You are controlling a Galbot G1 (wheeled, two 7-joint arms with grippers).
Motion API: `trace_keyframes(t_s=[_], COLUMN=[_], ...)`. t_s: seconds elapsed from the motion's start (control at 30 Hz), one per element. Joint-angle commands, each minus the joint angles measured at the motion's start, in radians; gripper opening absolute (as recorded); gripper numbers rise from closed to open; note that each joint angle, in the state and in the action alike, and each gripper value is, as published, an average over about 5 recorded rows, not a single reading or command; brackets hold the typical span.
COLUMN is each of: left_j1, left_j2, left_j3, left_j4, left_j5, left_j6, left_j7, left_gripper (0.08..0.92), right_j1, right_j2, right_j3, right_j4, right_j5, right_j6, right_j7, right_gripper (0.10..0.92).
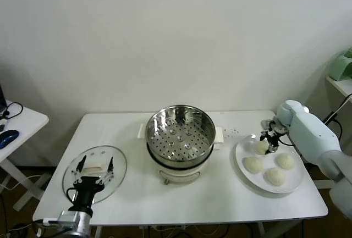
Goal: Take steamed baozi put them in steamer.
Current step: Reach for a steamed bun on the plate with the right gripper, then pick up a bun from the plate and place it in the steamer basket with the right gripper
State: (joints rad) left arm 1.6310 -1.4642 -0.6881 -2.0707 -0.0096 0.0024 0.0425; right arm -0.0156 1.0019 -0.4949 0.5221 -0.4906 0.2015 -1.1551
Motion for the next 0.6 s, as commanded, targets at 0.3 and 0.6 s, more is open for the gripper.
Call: trace_keyframes(t_s=[0.3,0.6], left_j1=[0.009,0.025], left_j2=[-0.004,-0.005], left_j3=[-0.002,-0.009], left_j4=[-0.009,-0.024], left_j5=[0.0,0.002], left_j6=[-0.002,-0.003], left_j7=[-0.001,-0.002], left_gripper=[0.823,0.823], right_j1=[0.07,0.282], right_j2=[-0.071,-0.102], right_j3=[-0.107,-0.25], right_j4=[0.206,0.385], right_j5=[0.087,0.145], right_j6=[0.019,0.111], right_j7=[-0.003,-0.005], right_gripper=[0.619,0.62])
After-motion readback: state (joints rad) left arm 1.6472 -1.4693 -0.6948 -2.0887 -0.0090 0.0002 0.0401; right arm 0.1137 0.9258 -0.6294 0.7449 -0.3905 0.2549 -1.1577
